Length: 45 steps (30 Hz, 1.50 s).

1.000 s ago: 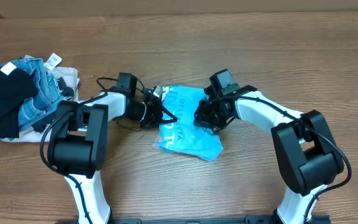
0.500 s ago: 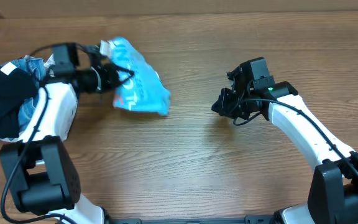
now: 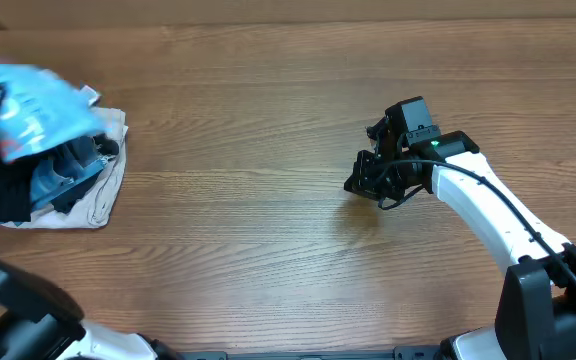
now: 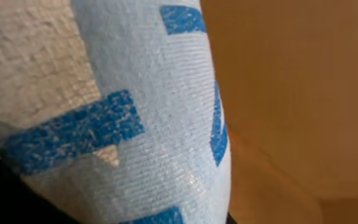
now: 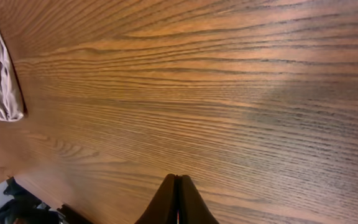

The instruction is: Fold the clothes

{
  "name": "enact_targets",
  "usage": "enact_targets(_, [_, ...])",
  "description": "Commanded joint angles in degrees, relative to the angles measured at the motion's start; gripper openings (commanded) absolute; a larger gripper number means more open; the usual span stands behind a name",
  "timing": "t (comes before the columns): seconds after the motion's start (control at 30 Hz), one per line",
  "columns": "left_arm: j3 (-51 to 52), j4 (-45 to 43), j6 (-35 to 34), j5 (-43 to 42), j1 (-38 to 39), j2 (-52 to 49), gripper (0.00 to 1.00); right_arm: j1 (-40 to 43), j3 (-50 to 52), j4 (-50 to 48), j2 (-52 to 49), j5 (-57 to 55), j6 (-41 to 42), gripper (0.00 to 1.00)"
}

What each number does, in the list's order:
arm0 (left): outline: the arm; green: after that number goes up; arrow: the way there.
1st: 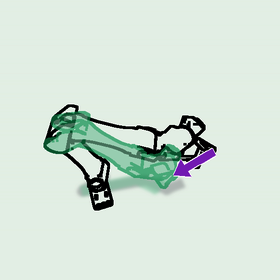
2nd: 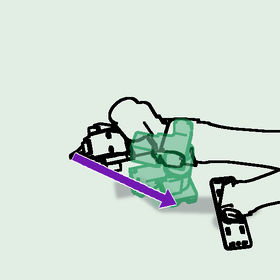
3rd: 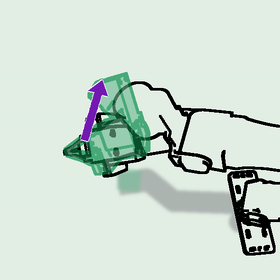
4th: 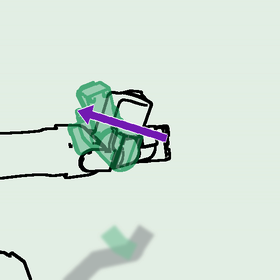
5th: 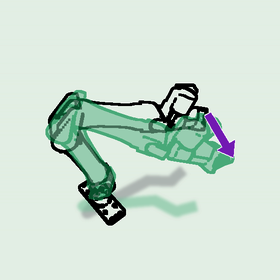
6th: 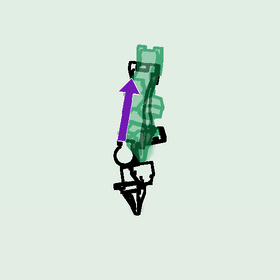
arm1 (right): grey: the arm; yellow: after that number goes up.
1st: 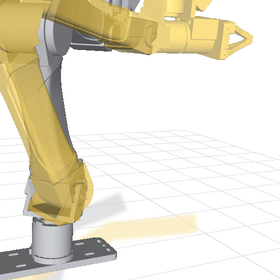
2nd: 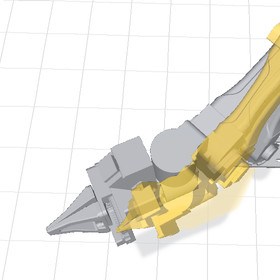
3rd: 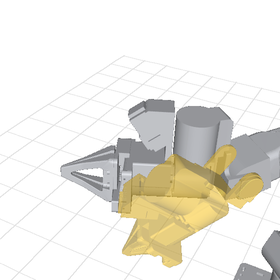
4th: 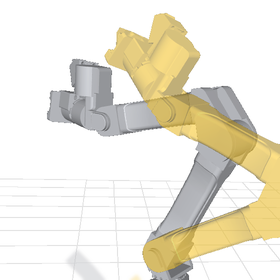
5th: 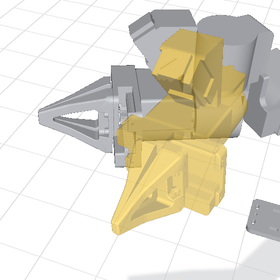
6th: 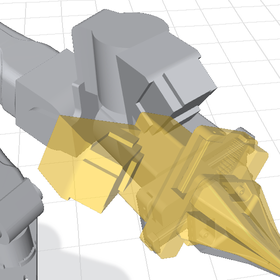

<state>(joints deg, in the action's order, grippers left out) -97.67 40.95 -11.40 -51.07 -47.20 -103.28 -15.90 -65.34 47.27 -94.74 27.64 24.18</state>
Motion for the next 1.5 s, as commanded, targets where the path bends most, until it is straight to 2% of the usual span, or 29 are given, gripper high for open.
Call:
enact_targets(0.0, [-1.7,-0.9,3.6,-3.4,-4.7,-2.4,0.04,-0.2,0.0,1.1,0.6,-0.1,-0.2,0.04])
enact_targets(0.2, [-1.7,6.9,8.5,-0.4,-8.9,-8.0,0.04,-0.2,0.0,2.8,0.6,0.4,0.0,0.04])
enact_targets(0.23, [-1.7,7.9,8.7,0.5,-9.1,-8.8,0.07,-0.2,0.0,2.8,0.6,0.9,0.0,0.04])
enact_targets(0.27, [-1.7,8.7,8.6,0.4,-9.3,-9.3,0.22,-0.2,0.0,2.9,0.6,1.0,0.0,0.04])
enact_targets(0.3, [-1.7,9.4,8.4,-0.7,-9.5,-9.5,0.53,-0.2,0.0,3.0,0.6,1.0,0.0,0.04])
enact_targets(0.33, [-1.7,10.3,8.2,-2.1,-9.8,-9.5,0.96,-0.2,0.0,3.1,0.6,1.0,0.0,0.04])
enact_targets(0.37, [-1.7,11.4,8.2,-3.1,-10.1,-9.3,1.0,-0.2,0.0,3.2,0.6,1.0,0.0,0.04])
enact_targets(0.6, [-1.8,24.0,10.8,-8.2,-13.4,-5.1,1.0,-0.2,0.0,3.2,0.6,1.0,-0.3,0.04])
enact_targets(0.7, [-1.9,27.9,10.8,-12.4,-14.3,1.7,1.0,-0.2,0.0,3.2,0.7,1.0,-0.3,0.04])
enact_targets(0.87, [-1.9,35.1,12.3,-12.0,-14.0,18.1,1.0,-0.2,0.0,3.2,1.8,1.2,-1.8,0.04])
enact_targets(0.93, [-1.9,36.9,14.2,-8.3,-12.2,24.7,1.0,-0.2,0.0,3.2,2.8,1.1,-2.2,0.04])
enact_targets(1.03, [-1.9,37.2,15.1,-3.5,-7.0,32.3,1.0,-0.2,-0.8,3.2,5.1,1.1,-4.5,0.04])
enact_targets(1.1, [-1.9,38.1,20.3,-2.8,1.3,36.7,1.0,-0.2,-2.2,3.7,7.6,0.7,-6.5,0.04])
enact_targets(1.13, [-1.9,39.5,26.6,-2.2,8.0,38.3,1.0,-0.2,-3.2,3.8,10.3,0.4,-7.9,0.04])
enact_targets(1.23, [-1.9,43.4,34.8,5.7,21.8,40.4,1.0,-0.2,-5.6,3.8,16.5,-1.3,-9.7,0.05])
enact_targets(1.27, [-1.9,44.4,35.1,9.5,25.5,41.1,1.0,-0.2,-6.4,3.9,18.7,-2.4,-9.7,0.08])
enact_targets(1.3, [-1.9,45.6,35.0,14.8,29.7,41.9,1.0,-0.2,-7.3,3.8,21.5,-3.3,-9.7,0.18])
enact_targets(1.33, [-1.9,46.6,33.9,21.7,34.1,43.0,1.0,-0.1,-8.1,3.7,24.3,-3.9,-9.7,0.33])
enact_targets(1.37, [-1.9,46.6,29.9,27.1,37.2,43.9,1.0,-0.2,-8.7,3.3,27.5,-4.3,-9.7,0.43])
enact_targets(1.4, [-1.9,46.1,25.9,31.8,39.6,44.7,1.0,-0.2,-8.7,2.5,30.2,-4.7,-9.7,0.57])
enact_targets(1.43, [-1.9,46.0,21.0,37.8,41.7,45.4,1.0,-0.2,-8.7,1.8,33.6,-5.4,-9.7,0.82])
enact_targets(1.47, [-1.9,46.2,19.3,40.3,42.1,45.6,1.0,-0.2,-8.7,1.7,35.4,-5.9,-9.7,1.0])
